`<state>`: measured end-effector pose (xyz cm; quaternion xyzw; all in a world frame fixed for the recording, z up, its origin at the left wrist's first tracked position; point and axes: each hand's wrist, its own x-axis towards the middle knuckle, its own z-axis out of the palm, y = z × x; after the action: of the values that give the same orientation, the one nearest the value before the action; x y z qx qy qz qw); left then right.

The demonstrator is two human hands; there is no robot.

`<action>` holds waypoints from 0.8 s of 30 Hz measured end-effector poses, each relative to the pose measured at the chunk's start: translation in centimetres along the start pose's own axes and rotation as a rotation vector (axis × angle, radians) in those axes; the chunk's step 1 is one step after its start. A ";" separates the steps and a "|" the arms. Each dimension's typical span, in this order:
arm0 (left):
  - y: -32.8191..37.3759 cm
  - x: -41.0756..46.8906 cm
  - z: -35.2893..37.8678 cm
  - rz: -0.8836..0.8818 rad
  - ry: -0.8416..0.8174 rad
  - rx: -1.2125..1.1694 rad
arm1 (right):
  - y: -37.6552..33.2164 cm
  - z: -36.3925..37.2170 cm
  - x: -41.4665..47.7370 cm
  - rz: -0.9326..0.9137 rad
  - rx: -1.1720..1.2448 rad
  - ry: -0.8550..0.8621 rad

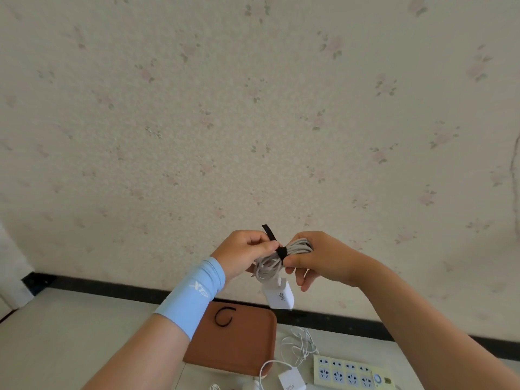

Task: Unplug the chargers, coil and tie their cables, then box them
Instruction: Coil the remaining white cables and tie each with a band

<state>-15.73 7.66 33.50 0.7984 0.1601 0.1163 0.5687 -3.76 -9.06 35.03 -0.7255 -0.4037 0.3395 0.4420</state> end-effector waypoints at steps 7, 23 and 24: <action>-0.4 -0.3 -0.9 -0.052 -0.119 -0.029 | 0.1 0.4 0.0 -0.089 -0.224 -0.049; -0.1 0.0 -1.6 -0.014 -0.034 -0.009 | 1.2 1.2 0.9 -0.405 -0.435 0.385; -0.2 -0.1 -1.5 0.005 0.000 0.033 | 1.0 1.2 0.9 -0.318 -0.413 0.353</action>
<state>-16.42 9.02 33.85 0.8081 0.1599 0.1153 0.5550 -4.11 -8.12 33.59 -0.7756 -0.4894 0.0458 0.3961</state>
